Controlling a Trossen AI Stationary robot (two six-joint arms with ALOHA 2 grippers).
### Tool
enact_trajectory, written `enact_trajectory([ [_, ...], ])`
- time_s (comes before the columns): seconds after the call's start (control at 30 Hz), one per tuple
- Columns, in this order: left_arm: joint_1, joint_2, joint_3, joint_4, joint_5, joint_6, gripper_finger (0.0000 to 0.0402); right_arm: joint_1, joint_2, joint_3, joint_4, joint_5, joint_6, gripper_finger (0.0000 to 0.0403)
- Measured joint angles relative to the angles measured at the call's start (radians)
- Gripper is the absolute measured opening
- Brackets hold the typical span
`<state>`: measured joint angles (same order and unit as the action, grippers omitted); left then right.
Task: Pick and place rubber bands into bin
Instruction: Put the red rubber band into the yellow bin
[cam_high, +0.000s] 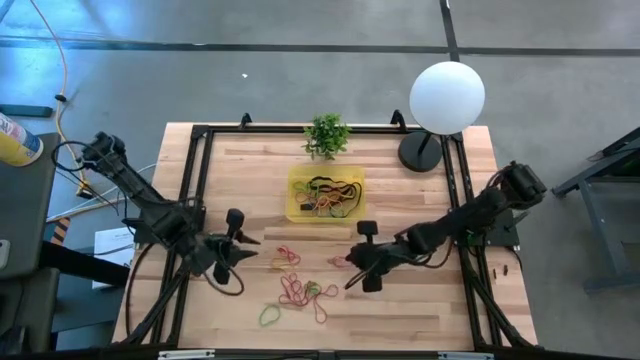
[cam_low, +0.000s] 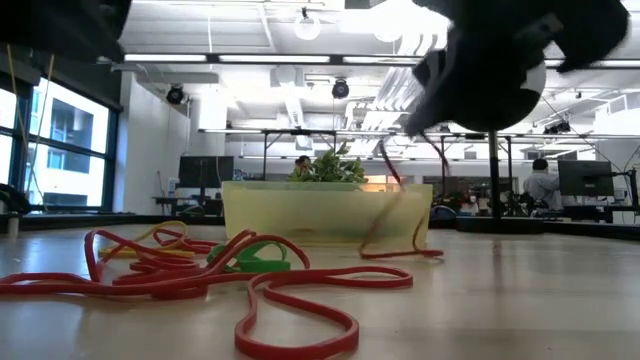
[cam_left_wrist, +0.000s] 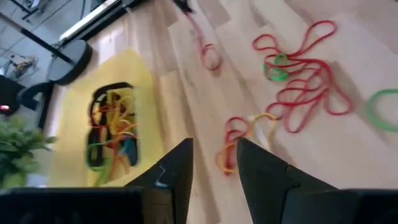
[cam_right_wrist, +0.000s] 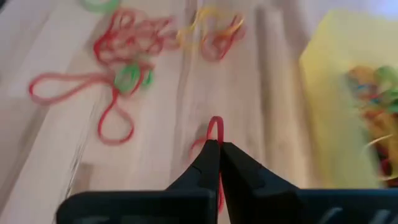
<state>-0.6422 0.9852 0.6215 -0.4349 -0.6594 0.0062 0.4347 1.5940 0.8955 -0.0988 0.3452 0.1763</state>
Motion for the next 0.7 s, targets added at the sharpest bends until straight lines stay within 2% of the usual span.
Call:
enact_trajectory([
  [0.37, -0.114, 0.001, -0.155, 0.241, -0.094, -0.089, 0.0111, -0.054, -0.144, 0.001, 0.002, 0.102, -0.17, 0.0001],
  [0.7, -0.111, 0.069, -0.175, 0.324, -0.095, -0.09, 0.0111, -0.224, -0.171, 0.001, 0.04, 0.064, -0.31, 0.0],
])
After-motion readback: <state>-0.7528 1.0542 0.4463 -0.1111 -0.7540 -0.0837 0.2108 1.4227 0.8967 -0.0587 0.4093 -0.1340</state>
